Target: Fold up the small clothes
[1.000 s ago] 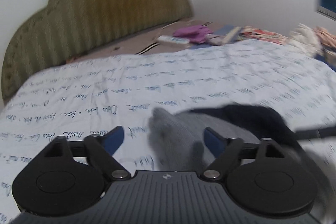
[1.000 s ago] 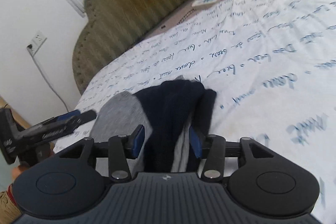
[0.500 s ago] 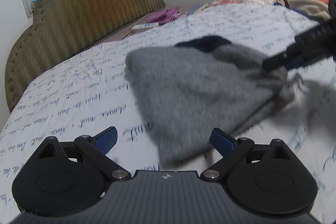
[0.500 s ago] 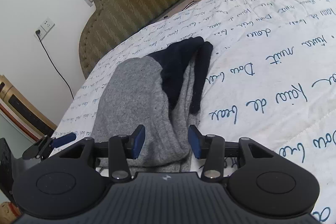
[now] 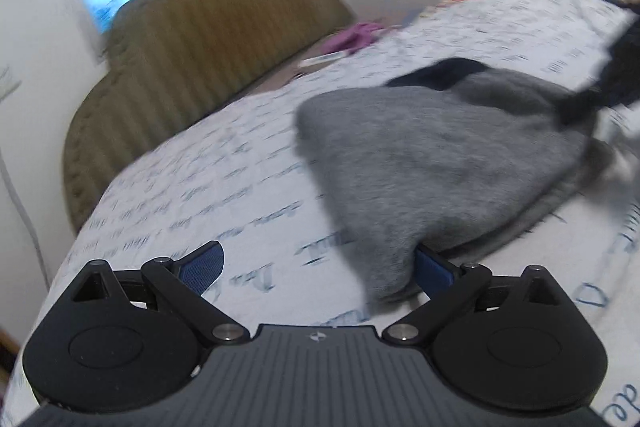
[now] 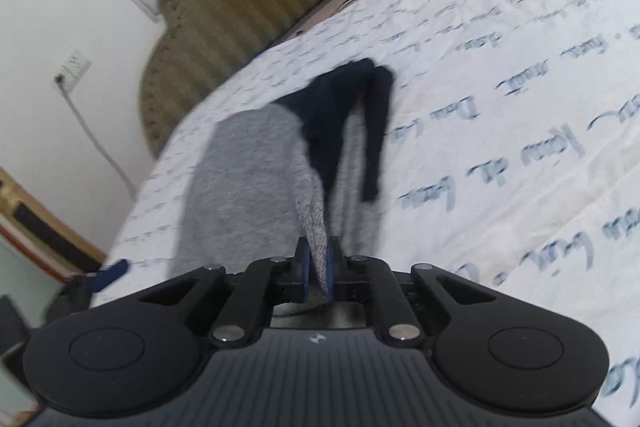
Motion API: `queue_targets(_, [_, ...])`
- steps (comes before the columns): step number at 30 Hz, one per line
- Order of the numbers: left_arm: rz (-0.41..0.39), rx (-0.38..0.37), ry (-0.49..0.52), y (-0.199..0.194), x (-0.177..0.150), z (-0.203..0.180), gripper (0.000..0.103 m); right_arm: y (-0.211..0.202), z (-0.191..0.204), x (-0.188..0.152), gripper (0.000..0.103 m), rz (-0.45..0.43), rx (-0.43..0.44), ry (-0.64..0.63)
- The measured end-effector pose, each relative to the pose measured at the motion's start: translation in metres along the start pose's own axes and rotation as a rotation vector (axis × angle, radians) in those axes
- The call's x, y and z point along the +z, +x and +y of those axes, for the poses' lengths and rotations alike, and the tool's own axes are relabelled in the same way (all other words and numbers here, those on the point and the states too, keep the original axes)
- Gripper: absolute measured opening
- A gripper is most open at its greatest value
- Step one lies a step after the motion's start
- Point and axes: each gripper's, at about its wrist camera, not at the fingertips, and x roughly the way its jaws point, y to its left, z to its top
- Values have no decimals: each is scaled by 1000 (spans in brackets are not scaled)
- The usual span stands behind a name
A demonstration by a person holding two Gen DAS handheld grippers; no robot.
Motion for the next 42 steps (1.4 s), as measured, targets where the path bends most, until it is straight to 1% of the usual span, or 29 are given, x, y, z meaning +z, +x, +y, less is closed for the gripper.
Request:
queue_targets(1, [22,-7,-38,3,-1,8,98,-2,4,-1,7,6,3,-12])
queue_targets(2, [51,-19,-72,7,-2,15,97,-2,8,-3,7,13,-14,-37])
queue_targets(4, [79,-53,-110,8,-4,22,97,2,13,-8,7,26,-84,-91])
queue_targets(5, [87,-69,-111,6,-3,22,97,4,13,-9,8,29,-120,-100])
queue_targets(6, [83,-87,-109,2,-1,22,97,5,10,-10,9,29,-138,-91])
queue_targets(7, [67,-102,-106,-4,1,21,98,4,8,-9,9,33,-127,-79])
queue_targets(8, [48,-111,-100,-11,4,20,98,3,10,-9,9,39,-117,-88])
queue_targets(9, [31,-123,-97,-18,8,19,99,0,14,-9,12,29,-134,-111])
queue_targets(11, [10,-142,-110,-25,20,17,101,-8,24,-9,12,-18,-189,-165])
queue_targets(13, [6,-154,-137,-24,32,13,103,-14,38,-8,12,-78,-234,-218])
queue_targets(15, [45,-154,-170,-12,43,7,103,-12,52,-10,12,-110,-247,-265])
queue_targets(16, [77,-154,-184,-5,45,4,103,-8,57,-11,12,-103,-258,-286])
queue_targets(17, [104,-156,-196,3,46,0,103,-1,60,-14,12,-85,-278,-305])
queue_targets(19, [166,-147,-220,16,41,-6,101,14,61,-19,12,-22,-339,-343])
queue_targets(20, [196,-148,-234,20,38,-7,100,19,59,-23,12,-7,-381,-351])
queue_targets(21, [212,-153,-254,21,35,-6,100,20,59,-25,13,-15,-406,-354])
queue_targets(24, [221,-159,-301,20,29,-2,101,8,68,-28,13,-71,-380,-352])
queue_targets(26, [233,-155,-310,20,28,-2,101,8,72,-28,13,-82,-391,-375])
queue_targets(28, [240,-149,-320,19,27,-1,101,20,70,-30,20,-40,-430,-389])
queue_targets(29, [242,-152,-325,19,26,-1,101,25,66,-32,25,-21,-450,-384])
queue_targets(32, [246,-153,-330,16,24,-1,102,18,64,-35,33,-51,-453,-342])
queue_targets(33, [249,-150,-327,16,24,-2,102,14,65,-35,41,-63,-450,-335])
queue_targets(34, [253,-149,-326,16,23,-3,102,12,66,-35,46,-76,-451,-332])
queue_targets(35, [257,-149,-327,16,22,-3,102,11,67,-37,58,-85,-458,-337])
queue_targets(36, [258,-150,-332,15,21,-3,102,11,67,-38,63,-85,-464,-349])
queue_targets(38, [260,-155,-337,13,20,-3,102,12,68,-42,63,-73,-485,-362])
queue_targets(40, [254,-156,-342,9,19,-2,101,7,71,-46,63,-79,-477,-353])
queue_targets(41, [241,-165,-350,6,19,0,102,4,72,-46,65,-86,-466,-351])
queue_targets(42, [231,-174,-355,3,19,2,102,2,74,-45,70,-93,-451,-353])
